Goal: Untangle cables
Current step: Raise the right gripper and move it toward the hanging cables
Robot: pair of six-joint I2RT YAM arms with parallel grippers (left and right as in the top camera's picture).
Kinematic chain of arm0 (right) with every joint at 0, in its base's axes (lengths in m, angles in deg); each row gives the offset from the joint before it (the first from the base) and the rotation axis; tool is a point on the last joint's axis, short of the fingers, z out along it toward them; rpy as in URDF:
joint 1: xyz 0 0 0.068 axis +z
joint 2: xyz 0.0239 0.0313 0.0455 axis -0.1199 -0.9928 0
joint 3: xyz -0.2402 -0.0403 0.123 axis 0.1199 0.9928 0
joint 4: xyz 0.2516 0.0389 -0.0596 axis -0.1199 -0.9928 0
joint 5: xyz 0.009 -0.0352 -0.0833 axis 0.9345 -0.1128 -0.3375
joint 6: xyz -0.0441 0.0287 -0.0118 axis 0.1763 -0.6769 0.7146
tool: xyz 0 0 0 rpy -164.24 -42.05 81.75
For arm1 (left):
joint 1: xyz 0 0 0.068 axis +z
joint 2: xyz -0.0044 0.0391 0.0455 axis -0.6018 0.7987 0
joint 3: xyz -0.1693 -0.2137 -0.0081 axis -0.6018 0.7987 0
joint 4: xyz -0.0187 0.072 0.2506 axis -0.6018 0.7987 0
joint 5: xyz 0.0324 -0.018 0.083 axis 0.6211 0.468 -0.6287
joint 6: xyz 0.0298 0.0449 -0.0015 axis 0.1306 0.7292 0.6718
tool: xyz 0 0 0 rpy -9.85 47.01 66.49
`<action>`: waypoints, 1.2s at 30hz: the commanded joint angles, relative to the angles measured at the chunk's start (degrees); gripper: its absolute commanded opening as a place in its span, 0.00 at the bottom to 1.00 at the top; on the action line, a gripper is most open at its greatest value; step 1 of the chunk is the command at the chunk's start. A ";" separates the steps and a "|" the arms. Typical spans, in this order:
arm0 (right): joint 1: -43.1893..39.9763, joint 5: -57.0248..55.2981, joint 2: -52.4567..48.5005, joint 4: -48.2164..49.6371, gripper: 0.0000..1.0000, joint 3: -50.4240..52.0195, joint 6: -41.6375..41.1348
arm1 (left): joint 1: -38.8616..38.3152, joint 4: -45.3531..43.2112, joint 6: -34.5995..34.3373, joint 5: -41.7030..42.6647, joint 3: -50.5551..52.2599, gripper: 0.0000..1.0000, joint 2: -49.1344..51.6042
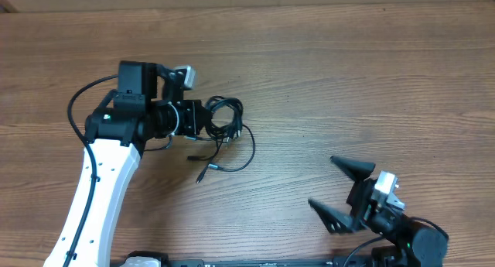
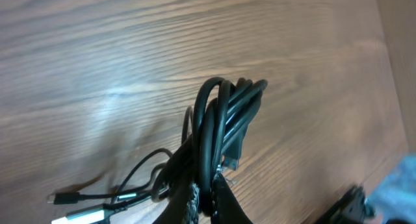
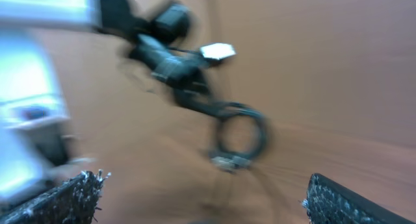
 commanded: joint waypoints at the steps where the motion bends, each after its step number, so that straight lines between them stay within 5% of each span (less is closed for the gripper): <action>1: 0.28 7.48 0.46 2.51 1.00 0.59 -19.87 | -1.18 -0.57 10.14 6.51 0.04 0.04 -0.28; 13: -0.39 -1.36 -0.50 -12.41 1.00 -3.28 -24.22 | -1.53 0.74 10.91 14.03 0.04 0.04 -0.28; 21: -1.25 -1.53 -10.29 -25.07 1.00 -13.18 -24.55 | -1.53 3.37 8.57 14.01 0.04 0.04 -0.26; 28: -1.25 6.71 -23.32 -24.24 1.00 -19.54 -24.11 | -1.53 3.52 6.88 14.05 0.04 0.04 -0.28; 36: -1.25 11.13 -31.23 -11.85 1.00 -19.74 -28.55 | -1.53 3.54 6.88 14.05 0.04 0.04 -0.28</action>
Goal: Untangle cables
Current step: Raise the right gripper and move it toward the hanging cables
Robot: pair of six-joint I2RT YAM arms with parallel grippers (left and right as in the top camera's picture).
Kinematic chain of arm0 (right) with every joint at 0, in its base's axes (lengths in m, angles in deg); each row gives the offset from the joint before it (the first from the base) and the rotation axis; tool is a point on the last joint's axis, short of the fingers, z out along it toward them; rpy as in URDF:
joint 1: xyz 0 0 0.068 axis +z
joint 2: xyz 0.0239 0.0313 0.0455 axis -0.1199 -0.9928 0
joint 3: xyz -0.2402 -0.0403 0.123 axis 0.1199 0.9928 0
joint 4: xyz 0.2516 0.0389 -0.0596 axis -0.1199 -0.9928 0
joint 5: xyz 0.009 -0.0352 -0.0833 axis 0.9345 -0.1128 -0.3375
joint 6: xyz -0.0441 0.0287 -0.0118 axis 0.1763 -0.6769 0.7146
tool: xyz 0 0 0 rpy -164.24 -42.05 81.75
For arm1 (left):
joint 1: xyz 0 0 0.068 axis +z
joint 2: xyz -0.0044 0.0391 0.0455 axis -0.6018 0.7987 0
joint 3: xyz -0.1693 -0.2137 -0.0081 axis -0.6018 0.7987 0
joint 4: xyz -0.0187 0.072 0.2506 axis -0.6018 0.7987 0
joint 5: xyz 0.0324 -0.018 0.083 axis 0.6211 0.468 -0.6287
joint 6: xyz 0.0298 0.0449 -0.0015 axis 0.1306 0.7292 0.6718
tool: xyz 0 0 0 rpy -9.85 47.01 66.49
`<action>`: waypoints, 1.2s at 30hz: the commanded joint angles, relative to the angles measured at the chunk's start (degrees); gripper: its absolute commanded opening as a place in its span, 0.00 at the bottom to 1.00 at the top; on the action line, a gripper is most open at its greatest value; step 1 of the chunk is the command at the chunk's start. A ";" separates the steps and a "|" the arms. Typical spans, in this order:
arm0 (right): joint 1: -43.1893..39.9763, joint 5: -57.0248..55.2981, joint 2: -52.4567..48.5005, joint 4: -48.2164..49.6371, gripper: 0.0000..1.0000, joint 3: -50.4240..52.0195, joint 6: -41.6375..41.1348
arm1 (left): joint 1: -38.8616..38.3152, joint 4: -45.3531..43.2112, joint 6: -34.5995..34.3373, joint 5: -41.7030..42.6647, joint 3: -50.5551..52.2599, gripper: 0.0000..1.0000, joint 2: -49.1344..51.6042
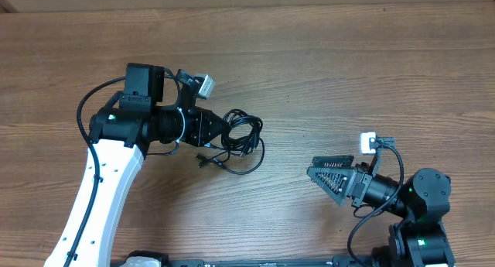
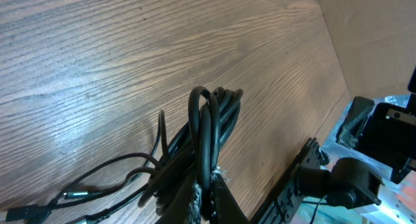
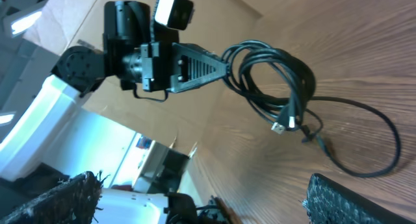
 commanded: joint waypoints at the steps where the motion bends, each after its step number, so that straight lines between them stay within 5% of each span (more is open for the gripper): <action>1: -0.37 0.39 -1.14 2.27 1.00 -1.66 -3.67 | -0.44 0.00 -0.37 1.92 0.02 0.04 -0.28; 12: -0.37 -11.80 -1.27 1.51 1.00 -1.62 -5.77 | -0.44 -0.04 -0.37 1.90 0.02 0.04 -0.26; 18: -0.37 -18.38 -1.77 -6.54 1.00 -1.57 -3.06 | -0.44 0.00 -0.37 2.03 0.02 0.04 -0.28; 25: -0.37 -18.21 -4.28 -13.46 1.00 -1.57 -1.36 | -1.20 3.48 7.91 7.52 0.02 0.04 -0.28; 36: -0.35 -10.23 -7.96 -13.88 0.93 -1.57 0.76 | -4.94 3.21 9.07 6.75 0.02 0.04 -0.22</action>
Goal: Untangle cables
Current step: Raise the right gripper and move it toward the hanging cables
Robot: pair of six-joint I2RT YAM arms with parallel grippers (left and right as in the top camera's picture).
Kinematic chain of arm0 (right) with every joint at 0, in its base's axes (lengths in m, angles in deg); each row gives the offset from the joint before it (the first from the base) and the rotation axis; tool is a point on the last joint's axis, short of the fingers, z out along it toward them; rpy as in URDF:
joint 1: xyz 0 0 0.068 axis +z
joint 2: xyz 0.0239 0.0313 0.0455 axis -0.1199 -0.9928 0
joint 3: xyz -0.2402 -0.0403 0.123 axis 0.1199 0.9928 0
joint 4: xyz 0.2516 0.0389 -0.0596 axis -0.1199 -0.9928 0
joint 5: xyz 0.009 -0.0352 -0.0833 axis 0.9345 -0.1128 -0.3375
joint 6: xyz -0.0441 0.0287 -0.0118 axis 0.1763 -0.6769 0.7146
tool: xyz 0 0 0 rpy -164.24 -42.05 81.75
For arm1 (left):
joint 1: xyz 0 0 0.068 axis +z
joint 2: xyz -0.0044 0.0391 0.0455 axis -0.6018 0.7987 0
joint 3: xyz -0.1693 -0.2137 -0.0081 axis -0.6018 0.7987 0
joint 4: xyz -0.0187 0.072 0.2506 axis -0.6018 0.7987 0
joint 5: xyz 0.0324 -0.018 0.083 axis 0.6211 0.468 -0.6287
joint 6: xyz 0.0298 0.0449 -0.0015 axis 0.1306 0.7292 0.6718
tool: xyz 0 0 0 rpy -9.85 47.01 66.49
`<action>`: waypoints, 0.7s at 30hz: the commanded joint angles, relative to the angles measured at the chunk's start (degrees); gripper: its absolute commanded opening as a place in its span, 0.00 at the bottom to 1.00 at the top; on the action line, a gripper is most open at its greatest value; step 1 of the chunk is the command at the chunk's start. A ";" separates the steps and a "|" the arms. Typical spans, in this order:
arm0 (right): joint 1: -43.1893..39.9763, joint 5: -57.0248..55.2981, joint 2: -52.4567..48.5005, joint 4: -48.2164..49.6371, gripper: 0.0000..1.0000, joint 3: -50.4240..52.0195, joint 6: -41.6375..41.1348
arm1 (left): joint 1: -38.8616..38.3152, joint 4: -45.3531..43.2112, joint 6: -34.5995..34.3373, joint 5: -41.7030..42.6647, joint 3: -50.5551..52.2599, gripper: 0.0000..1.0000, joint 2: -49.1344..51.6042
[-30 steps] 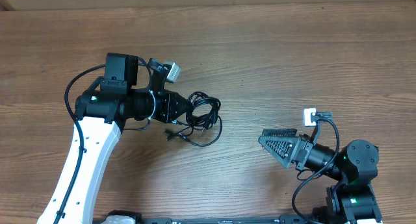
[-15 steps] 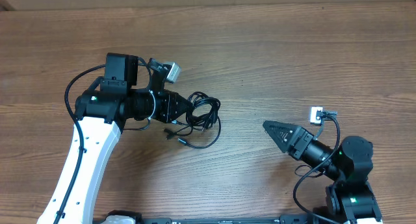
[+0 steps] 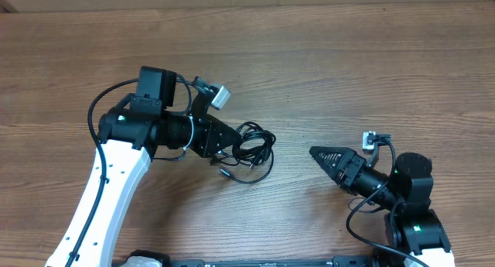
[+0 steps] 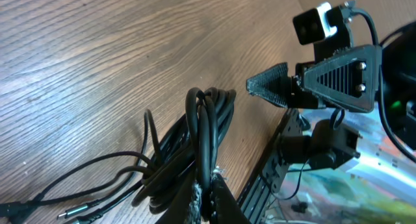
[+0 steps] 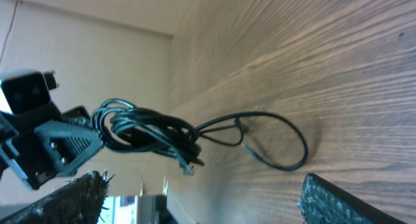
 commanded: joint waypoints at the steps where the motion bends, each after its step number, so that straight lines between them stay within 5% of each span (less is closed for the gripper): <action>1: -0.35 5.75 -0.52 0.33 0.92 -1.42 3.87 | -0.94 -0.28 1.68 1.75 0.02 0.04 -0.22; 7: -0.35 9.33 -0.59 0.15 0.79 -1.42 8.04 | -1.25 -0.72 1.38 1.77 0.02 0.04 -0.22; 12: 0.57 9.31 -0.63 0.42 0.72 -1.42 1.88 | -1.40 -1.49 -1.55 1.57 0.02 0.04 -0.22; 21: 9.25 -0.31 -1.75 5.70 0.63 -1.42 1.03 | -1.46 -10.40 -25.53 1.29 0.02 0.05 -0.22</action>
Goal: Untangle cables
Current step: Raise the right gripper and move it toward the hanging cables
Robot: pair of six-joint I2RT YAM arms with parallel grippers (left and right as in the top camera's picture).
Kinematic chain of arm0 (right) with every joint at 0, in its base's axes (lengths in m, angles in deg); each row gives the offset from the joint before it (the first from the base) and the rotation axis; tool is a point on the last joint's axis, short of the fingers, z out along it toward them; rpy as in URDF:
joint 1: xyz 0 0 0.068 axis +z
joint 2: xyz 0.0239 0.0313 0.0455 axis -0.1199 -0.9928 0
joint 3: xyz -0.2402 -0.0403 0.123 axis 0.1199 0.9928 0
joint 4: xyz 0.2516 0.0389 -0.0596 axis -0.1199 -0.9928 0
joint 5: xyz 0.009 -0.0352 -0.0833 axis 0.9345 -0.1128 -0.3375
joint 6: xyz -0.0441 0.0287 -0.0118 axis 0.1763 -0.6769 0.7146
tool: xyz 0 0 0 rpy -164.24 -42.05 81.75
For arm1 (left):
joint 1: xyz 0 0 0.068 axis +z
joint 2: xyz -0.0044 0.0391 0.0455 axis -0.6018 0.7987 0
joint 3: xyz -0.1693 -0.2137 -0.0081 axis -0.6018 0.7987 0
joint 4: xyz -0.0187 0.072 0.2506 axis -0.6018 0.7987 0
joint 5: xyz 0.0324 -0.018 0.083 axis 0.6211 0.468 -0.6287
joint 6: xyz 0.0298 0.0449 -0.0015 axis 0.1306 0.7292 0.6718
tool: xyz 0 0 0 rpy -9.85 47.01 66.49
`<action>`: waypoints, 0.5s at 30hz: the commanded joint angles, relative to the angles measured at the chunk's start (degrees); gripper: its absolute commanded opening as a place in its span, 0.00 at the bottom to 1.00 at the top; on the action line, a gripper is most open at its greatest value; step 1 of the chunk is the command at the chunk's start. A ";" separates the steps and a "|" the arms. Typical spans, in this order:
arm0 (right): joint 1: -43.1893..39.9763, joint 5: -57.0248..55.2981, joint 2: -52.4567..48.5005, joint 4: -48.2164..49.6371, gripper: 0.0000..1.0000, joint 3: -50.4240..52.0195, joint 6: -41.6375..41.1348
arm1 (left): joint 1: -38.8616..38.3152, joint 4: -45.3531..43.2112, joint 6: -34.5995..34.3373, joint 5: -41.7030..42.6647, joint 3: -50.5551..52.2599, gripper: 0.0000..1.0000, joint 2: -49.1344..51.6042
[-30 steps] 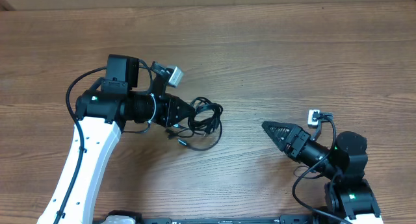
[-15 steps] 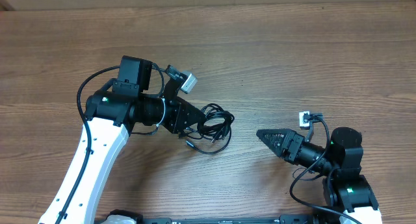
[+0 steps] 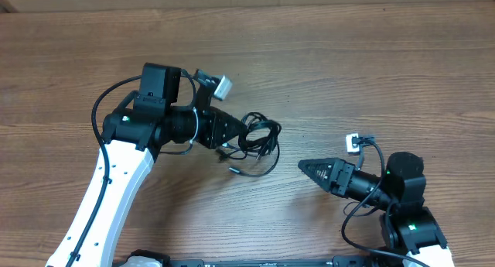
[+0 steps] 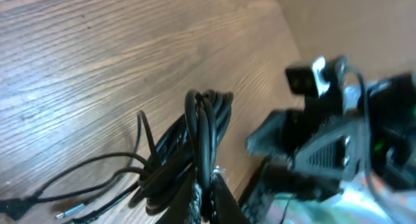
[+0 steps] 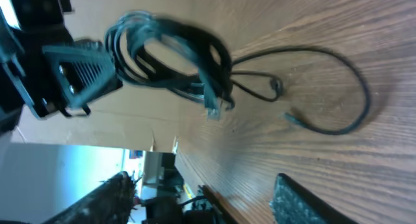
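Note:
A tangled bundle of black cables [image 3: 257, 138] hangs lifted near the table's middle, loose ends trailing on the wood [image 3: 247, 171]. My left gripper [image 3: 236, 132] is shut on the bundle's loops; in the left wrist view the coil [image 4: 207, 120] rises from its pinched fingers [image 4: 209, 195]. My right gripper [image 3: 305, 168] stands open to the right of the bundle, pointing at it. In the right wrist view the bundle [image 5: 175, 52] and a trailing loop [image 5: 338, 94] lie ahead of its spread fingers [image 5: 302, 198].
The wooden table [image 3: 371, 73] stretches around both arms. The left arm's white link [image 3: 108, 189] crosses the front left. Beyond the table's far edge runs a pale strip.
The left gripper has carried the bundle slightly right and farther from the front edge. The right gripper has moved left, closer to the bundle, and sits lower toward the table front.
The left gripper held the bundle at the left-centre while the right gripper stood open at the front right. The bundle then stood farther right at each moment, and the right gripper turned to point at it. Now the two stand close.

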 commanded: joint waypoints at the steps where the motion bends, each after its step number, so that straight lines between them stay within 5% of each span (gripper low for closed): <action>1: 4.72 -6.49 -0.98 2.84 0.62 -1.42 -1.14 | -0.37 -2.23 -14.97 1.33 -0.07 0.05 -0.22; 15: 19.91 -26.36 -13.40 21.33 0.51 -1.42 -8.15 | -1.99 -1.07 -18.88 0.74 -0.07 0.04 -0.22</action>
